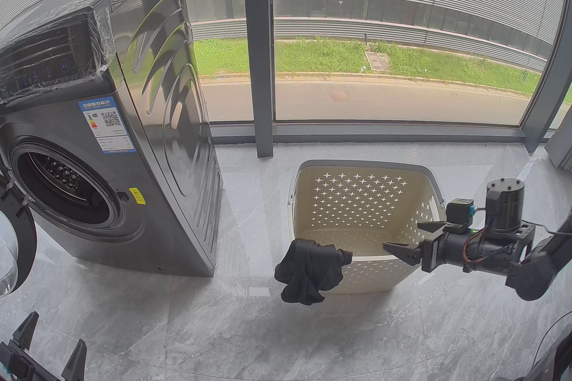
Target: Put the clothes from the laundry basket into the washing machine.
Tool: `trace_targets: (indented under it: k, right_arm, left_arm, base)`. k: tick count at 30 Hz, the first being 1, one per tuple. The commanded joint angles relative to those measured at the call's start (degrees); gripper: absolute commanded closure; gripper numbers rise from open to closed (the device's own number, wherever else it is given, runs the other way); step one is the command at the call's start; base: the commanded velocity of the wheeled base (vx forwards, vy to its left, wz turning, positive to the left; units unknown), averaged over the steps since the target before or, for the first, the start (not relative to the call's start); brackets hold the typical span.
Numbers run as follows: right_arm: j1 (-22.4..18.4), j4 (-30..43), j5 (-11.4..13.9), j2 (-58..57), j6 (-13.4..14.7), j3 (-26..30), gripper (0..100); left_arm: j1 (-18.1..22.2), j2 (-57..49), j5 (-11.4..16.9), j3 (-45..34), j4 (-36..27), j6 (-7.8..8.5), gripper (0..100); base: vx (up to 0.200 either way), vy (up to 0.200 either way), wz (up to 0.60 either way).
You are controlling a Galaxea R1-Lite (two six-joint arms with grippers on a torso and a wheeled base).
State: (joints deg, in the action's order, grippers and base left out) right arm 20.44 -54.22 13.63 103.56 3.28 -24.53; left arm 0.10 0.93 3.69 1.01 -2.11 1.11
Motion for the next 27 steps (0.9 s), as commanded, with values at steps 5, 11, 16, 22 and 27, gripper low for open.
trace_targets:
  k: [5, 11, 16, 22, 27]
  right_arm:
    - [4.0, -5.5, -2.7, 14.4, 0.1, -3.7, 0]
    - [4.1, -8.3, -2.9, 20.3, 0.1, -7.3, 0]
    - [4.3, -8.7, -3.2, 24.8, 0.1, -9.7, 0]
    - [5.4, -10.8, -3.1, 27.7, 0.1, -13.1, 0]
    - [6.3, -10.9, -3.2, 30.5, 0.1, -15.2, 0]
  left_arm:
    - [0.0, -0.9, 0.0, -1.0, 0.0, -0.05, 0]
    - [0.0, -0.9, 0.0, -1.0, 0.0, 0.03, 0]
    - [0.0, -0.9, 0.0, -1.0, 0.0, -0.05, 0]
    - [0.0, -0.9, 0.0, -1.0, 0.0, 0.03, 0]
    - [0.0, -0.9, 0.0, -1.0, 0.0, -0.05, 0]
  base:
    - [0.000, 0.000, 0.00]
    - [0.000, 0.000, 0.00]
    - [0.000, 0.000, 0.00]
    - [0.000, 0.000, 0.00]
    - [0.000, 0.000, 0.00]
